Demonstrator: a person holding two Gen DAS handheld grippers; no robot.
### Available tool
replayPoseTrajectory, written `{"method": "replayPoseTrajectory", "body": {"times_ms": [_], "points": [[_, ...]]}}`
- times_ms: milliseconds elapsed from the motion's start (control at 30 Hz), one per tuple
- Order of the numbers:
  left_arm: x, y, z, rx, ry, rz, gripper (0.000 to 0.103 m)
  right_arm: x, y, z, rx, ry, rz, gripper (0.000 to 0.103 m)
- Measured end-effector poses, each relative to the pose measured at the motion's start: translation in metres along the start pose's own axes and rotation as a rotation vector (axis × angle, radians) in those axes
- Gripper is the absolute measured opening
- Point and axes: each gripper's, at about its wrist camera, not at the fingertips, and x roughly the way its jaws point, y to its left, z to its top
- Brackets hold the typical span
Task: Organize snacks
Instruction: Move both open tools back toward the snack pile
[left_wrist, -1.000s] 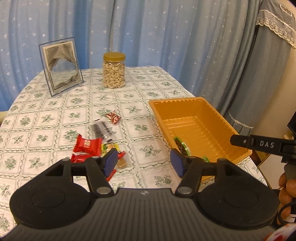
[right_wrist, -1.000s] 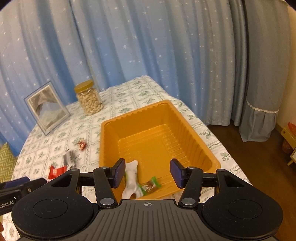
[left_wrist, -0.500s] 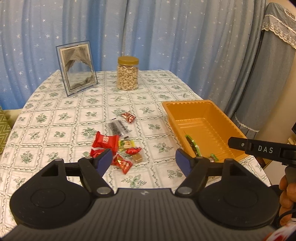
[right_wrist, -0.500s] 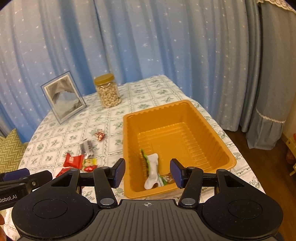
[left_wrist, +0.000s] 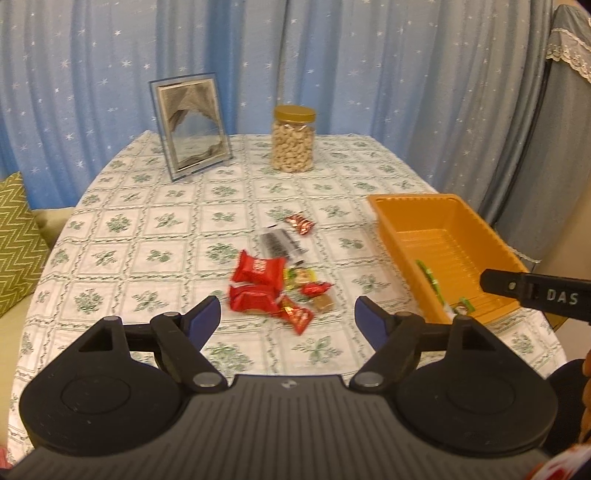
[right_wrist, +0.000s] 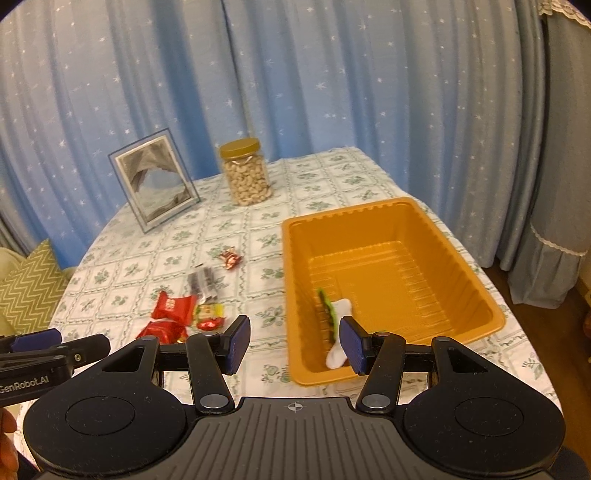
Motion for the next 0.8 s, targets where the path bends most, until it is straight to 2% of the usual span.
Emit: {"method": "replayPoseTrajectory", "body": {"times_ms": [433, 800], "points": [[0.021, 0.037, -0.005, -0.016, 0.030, 0.050, 0.078, 0.029, 0.030, -0.011, -0.058, 0.033, 0.068, 0.054], [0.064, 0.057, -0.005, 0.035, 0.075, 0.017, 0.078, 0.067, 0.056, -0.019, -0.131, 0.071, 0.118, 0.054]]}}
